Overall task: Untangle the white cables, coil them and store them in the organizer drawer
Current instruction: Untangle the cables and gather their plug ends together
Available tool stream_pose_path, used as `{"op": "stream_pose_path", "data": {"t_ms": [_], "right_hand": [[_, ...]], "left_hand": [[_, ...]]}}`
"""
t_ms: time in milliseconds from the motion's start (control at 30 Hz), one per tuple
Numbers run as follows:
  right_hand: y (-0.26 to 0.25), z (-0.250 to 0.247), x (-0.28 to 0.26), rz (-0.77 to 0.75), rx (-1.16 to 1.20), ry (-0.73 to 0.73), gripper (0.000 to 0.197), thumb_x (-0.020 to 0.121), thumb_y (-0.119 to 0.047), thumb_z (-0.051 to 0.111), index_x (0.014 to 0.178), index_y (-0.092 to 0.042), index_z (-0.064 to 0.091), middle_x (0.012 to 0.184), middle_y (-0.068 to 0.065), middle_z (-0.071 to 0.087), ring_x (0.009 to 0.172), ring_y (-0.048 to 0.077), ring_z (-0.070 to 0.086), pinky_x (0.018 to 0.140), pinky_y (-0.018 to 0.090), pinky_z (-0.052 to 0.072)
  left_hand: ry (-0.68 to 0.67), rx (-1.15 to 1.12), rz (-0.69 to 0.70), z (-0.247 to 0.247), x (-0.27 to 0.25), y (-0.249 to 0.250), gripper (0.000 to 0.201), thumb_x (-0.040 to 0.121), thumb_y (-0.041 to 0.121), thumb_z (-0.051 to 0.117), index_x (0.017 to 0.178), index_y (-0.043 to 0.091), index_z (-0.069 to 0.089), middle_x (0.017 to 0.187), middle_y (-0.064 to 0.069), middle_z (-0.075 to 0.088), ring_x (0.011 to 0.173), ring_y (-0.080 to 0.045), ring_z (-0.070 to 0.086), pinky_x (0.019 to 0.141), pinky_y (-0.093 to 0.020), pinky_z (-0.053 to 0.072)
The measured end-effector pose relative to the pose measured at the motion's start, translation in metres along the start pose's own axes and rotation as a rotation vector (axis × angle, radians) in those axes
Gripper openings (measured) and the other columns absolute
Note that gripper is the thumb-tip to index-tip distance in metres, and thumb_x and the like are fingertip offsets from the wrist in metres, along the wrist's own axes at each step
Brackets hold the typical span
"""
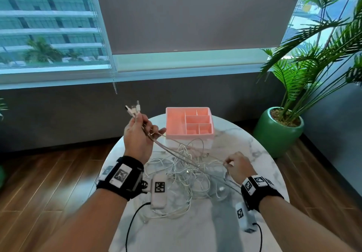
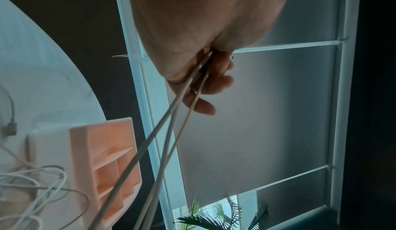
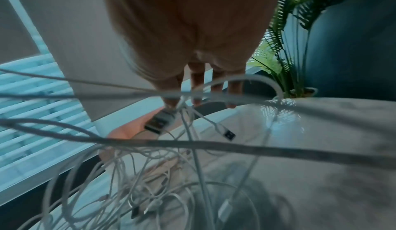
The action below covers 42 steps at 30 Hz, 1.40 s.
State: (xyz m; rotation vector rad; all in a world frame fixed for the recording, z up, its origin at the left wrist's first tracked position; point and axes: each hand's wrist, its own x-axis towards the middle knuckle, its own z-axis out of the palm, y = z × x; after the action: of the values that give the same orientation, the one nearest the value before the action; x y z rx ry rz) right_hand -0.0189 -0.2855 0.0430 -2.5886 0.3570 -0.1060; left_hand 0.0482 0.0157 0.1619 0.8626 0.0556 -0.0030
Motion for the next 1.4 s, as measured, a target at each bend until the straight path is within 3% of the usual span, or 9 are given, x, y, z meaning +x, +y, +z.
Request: {"op": "stream_pose_path", "data": {"t_ms": [200,433,567,767,967,1100,1167,1300,1400], "right_hand": [[-0.014,-0.008,0.008,0.0,0.124,0.04,0.008,0.089,-0.015,0.071,0.093,-0.016,0.078,0.085,-0.005,0.058,0.088,0.021,0.064,0.076,0.023,0.042],[-0.099,-0.083,0.044,-0.174,0.678,0.224,0.022,0.091,-0.008,0.066,0.086,-0.027,0.077,0.08,0.003,0.075,0.069,0.023,0.071,0.071,0.04,0.062],[-0.156,-0.117,0.042,-0.229,1.043,0.294,0.016,0.091,0.001,0.065,0.092,-0.012,0.075,0.088,0.017,0.075,0.079,0.027,0.074,0.074,0.035,0.061],[-0.186,-0.087,0.031,-0.415,0.613,-0.038,0.016,0.086,-0.002,0.071,0.091,-0.017,0.075,0.087,0.003,0.075,0.08,0.026,0.072,0.079,0.044,0.06],[-0.181,-0.028,0.009,-0.431,0.631,-0.194,0.025,0.082,-0.012,0.079,0.1,-0.015,0.061,0.095,0.001,0.068,0.083,0.015,0.069,0.075,0.03,0.06],[-0.156,0.0,0.001,-0.264,0.434,-0.304,0.057,0.078,-0.007,0.077,0.12,-0.027,0.043,0.107,0.005,0.057,0.089,0.023,0.066,0.077,0.041,0.061],[-0.14,0.009,-0.001,-0.166,0.402,-0.361,0.051,0.084,-0.003,0.069,0.121,-0.025,0.043,0.096,0.01,0.065,0.076,0.023,0.071,0.069,0.038,0.062],[-0.099,0.016,0.0,-0.038,0.432,-0.262,0.011,0.098,-0.009,0.055,0.097,-0.015,0.064,0.077,0.012,0.072,0.058,0.021,0.069,0.057,0.035,0.06],[-0.05,0.013,0.011,0.251,0.515,-0.141,0.023,0.1,-0.014,0.053,0.082,-0.011,0.067,0.067,0.013,0.072,0.054,0.027,0.07,0.055,0.036,0.057]], "left_hand": [[-0.01,0.156,0.042,-0.006,0.002,0.0,0.037,0.11,0.031,0.039,0.078,0.017,0.051,0.056,0.004,0.03,0.042,-0.007,0.023,0.038,-0.018,0.02],[-0.151,0.575,-0.04,-0.012,-0.011,-0.025,0.035,0.11,0.026,0.041,0.08,0.012,0.054,0.056,0.005,0.028,0.046,-0.01,0.021,0.04,-0.02,0.02],[-0.121,0.572,-0.029,-0.008,-0.013,-0.028,0.03,0.108,0.023,0.046,0.081,0.012,0.051,0.055,0.005,0.027,0.046,-0.011,0.022,0.04,-0.02,0.023],[-0.129,0.477,-0.018,0.004,-0.011,-0.022,0.028,0.104,0.028,0.055,0.082,0.012,0.051,0.056,0.005,0.026,0.045,-0.01,0.021,0.039,-0.02,0.02],[-0.19,0.646,-0.13,-0.007,-0.008,-0.033,0.026,0.097,0.025,0.067,0.084,0.005,0.056,0.056,0.002,0.031,0.041,-0.009,0.024,0.037,-0.019,0.022],[-0.138,0.77,-0.125,-0.022,-0.007,-0.035,0.018,0.093,0.01,0.069,0.077,0.005,0.062,0.053,0.001,0.034,0.041,-0.01,0.026,0.04,-0.022,0.022],[-0.105,0.765,-0.111,-0.03,-0.005,-0.031,0.018,0.094,0.011,0.069,0.078,0.004,0.063,0.052,0.003,0.033,0.042,-0.011,0.025,0.04,-0.022,0.022],[0.015,0.632,-0.083,-0.045,0.003,-0.016,0.01,0.097,0.008,0.063,0.089,0.002,0.067,0.056,0.004,0.035,0.044,-0.008,0.027,0.038,-0.021,0.024],[0.144,0.488,-0.033,-0.058,0.014,0.002,0.008,0.099,0.004,0.059,0.092,0.004,0.063,0.061,0.003,0.035,0.044,-0.006,0.028,0.036,-0.019,0.024]]}}
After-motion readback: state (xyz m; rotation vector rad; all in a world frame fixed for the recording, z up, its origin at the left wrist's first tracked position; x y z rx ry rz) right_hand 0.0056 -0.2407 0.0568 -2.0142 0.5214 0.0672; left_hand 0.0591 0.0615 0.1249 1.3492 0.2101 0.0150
